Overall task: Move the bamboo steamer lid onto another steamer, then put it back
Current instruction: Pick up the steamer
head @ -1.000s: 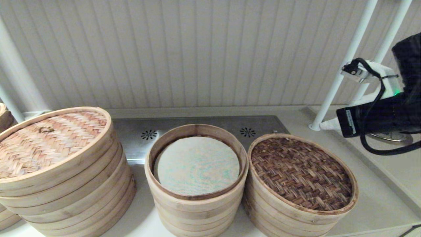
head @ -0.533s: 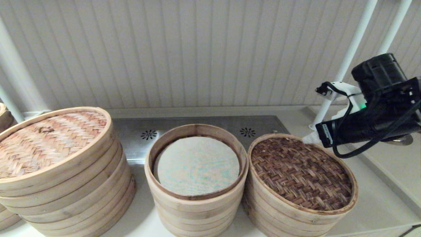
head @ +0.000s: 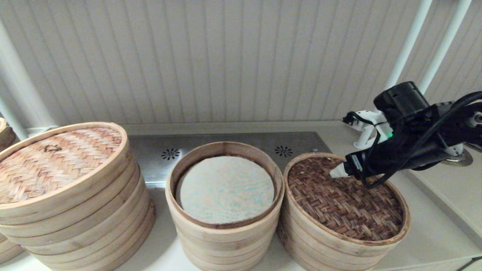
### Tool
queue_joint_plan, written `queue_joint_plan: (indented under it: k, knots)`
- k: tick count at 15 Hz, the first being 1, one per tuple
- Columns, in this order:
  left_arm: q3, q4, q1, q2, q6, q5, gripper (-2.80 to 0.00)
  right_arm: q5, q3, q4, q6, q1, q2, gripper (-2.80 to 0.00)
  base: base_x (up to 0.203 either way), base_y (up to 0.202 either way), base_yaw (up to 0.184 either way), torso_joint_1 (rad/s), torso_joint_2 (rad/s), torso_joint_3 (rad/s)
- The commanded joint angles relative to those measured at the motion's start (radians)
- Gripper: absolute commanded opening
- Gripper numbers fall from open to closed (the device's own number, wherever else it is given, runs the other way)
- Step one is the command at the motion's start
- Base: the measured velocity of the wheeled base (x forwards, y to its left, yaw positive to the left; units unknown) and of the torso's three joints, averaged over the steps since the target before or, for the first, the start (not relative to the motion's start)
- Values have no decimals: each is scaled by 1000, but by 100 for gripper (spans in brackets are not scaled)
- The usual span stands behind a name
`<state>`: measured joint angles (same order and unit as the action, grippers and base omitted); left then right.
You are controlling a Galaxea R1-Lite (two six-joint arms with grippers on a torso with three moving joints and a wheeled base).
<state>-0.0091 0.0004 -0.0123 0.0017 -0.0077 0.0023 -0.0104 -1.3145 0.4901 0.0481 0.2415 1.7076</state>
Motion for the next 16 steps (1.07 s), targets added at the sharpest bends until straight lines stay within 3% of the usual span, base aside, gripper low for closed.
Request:
queue_joint_plan:
  k: [1,12,13,16]
  knots:
    - [0,0,0,0,0,1,-280,-3,1,2,0,4,40,0,0,0,0,0,0,0]
    - [0,0,0,0,-1,1,-280,-8,21,-16,20,5,41,0,0,0,0,0,0,0]
    - [0,0,0,0,0,0,-280,-8,23,-16,25,5,42,-280,0,0,0,0,0,0]
    - [0,0,0,0,-2,1,-280,-10,20,-16,27,4,44,-280,0,0,0,0,0,0]
